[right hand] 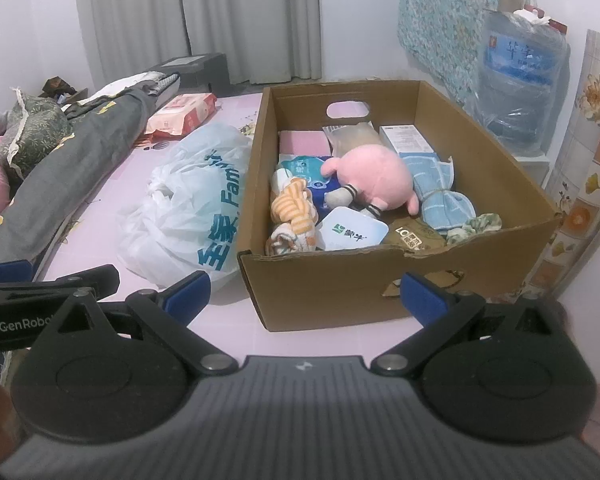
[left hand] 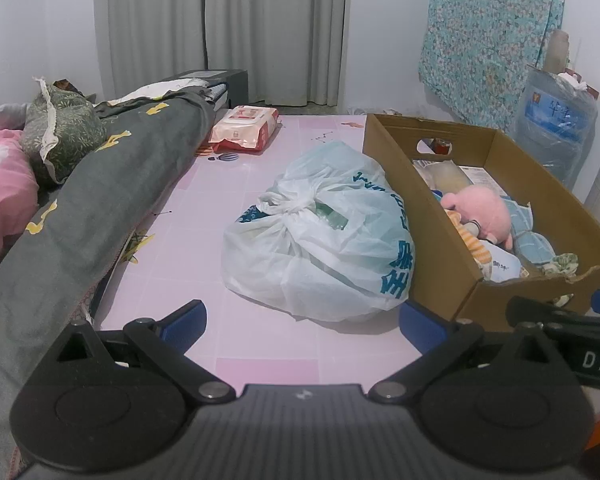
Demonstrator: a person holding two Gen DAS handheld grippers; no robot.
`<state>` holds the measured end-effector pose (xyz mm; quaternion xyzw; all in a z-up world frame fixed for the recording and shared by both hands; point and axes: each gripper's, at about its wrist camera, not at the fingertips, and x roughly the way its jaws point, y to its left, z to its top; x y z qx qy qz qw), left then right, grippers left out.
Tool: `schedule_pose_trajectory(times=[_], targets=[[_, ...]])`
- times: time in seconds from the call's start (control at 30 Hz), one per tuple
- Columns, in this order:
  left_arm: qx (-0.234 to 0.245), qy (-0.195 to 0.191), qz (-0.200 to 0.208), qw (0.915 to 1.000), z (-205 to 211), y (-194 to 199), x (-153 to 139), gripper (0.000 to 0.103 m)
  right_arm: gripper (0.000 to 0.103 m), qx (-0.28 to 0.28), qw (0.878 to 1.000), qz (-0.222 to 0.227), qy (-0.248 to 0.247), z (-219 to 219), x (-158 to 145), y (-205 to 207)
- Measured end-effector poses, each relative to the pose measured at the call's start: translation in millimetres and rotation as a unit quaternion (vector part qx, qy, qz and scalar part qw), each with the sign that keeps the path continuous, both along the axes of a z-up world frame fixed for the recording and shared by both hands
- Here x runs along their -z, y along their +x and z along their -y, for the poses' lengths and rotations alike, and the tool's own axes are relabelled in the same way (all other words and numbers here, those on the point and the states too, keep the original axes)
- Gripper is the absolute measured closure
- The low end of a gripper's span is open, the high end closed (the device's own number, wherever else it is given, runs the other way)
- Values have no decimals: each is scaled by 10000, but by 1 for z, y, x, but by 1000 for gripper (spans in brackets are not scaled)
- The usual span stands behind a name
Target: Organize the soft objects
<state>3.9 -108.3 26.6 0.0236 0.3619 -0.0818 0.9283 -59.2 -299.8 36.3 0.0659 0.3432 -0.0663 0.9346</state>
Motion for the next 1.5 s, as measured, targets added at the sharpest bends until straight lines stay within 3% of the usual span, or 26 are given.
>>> schedule_pose_trajectory(times=[1.5], targets=[[-8,4,4,10000,-2,-3,-1,0,1,-102,9999,-26,-20,1,-1,5]])
